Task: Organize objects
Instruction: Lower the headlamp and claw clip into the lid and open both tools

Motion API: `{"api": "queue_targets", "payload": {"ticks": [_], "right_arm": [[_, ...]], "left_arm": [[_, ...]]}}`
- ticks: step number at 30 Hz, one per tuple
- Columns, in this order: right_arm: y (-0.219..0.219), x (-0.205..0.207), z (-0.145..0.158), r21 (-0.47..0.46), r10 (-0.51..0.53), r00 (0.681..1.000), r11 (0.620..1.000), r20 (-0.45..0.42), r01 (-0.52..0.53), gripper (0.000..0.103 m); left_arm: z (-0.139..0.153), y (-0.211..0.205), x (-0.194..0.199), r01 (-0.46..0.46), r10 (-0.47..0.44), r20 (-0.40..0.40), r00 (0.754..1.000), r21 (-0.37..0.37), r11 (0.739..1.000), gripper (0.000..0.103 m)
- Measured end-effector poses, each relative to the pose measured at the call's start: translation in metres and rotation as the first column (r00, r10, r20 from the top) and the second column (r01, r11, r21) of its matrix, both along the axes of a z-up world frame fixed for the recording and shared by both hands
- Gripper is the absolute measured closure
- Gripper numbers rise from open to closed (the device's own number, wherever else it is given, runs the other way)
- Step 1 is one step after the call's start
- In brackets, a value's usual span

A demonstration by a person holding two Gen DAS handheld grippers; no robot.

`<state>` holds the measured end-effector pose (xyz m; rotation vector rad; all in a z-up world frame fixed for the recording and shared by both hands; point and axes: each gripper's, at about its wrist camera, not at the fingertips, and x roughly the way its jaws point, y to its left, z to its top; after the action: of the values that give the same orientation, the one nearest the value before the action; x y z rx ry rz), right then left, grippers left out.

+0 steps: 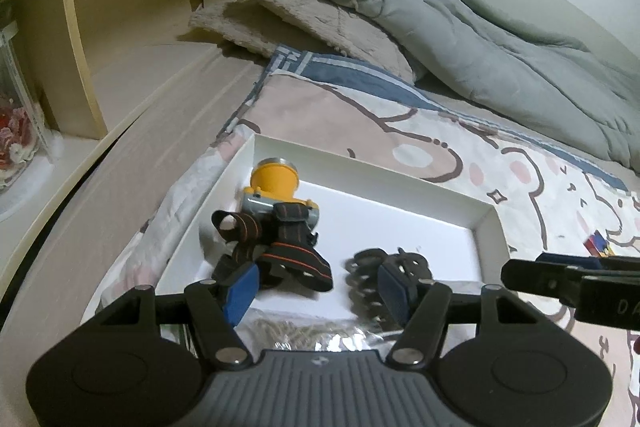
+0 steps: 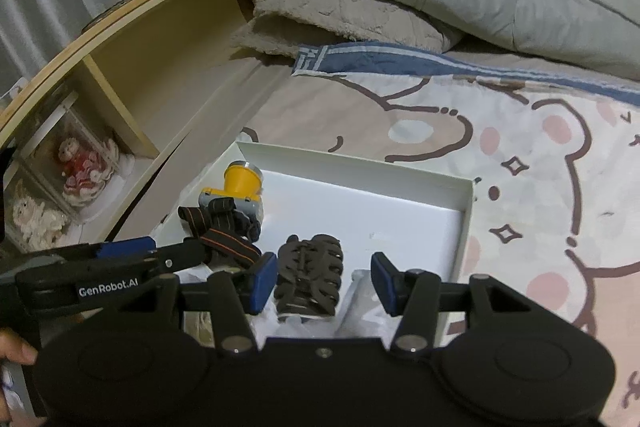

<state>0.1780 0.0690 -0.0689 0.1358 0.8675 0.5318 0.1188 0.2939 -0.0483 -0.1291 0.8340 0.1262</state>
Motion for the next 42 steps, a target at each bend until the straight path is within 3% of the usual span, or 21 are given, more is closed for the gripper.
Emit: {"api": "queue_targets", "payload": {"ticks": [7, 11, 23, 31, 42], "right_arm": [[-0.019, -0.012, 0.009, -0.036, 0.022, 0.999, 0.999, 0.034, -0.021, 0.045], [-0.030, -0.017, 0.010, -0.051, 0.020, 0.999, 0.999, 0.039, -0.018, 0.041], [-0.054, -0.034, 0.008, -0.099, 0.051, 0.996, 0.994, 0.071, -0.043, 0.023], [-0.065, -0.036, 0.004, -0.110, 0.025, 0.996, 0.994, 0.080, -0.016, 0.006], [-0.085, -0.035, 0.003, -0.141, -0.022, 0.995, 0.989, 0.100, 0.036, 0.000]], "left_arm": [[0.007, -0.013, -0.015, -0.003, 0.003, -0.014, 1.000, -0.005, 1.000, 0.035], [0.009, -0.016, -0.023, -0.024, 0.024, -0.018, 1.000, -0.001, 1.000, 0.022], [0.011, -0.025, -0.045, -0.025, 0.025, -0.021, 0.999, -0.004, 1.000, 0.003], [0.014, -0.036, -0.057, 0.007, -0.007, -0.001, 1.000, 0.015, 1.000, 0.000], [0.014, -0.050, -0.053, 0.015, -0.015, 0.008, 1.000, 0.031, 0.999, 0.000]]}}
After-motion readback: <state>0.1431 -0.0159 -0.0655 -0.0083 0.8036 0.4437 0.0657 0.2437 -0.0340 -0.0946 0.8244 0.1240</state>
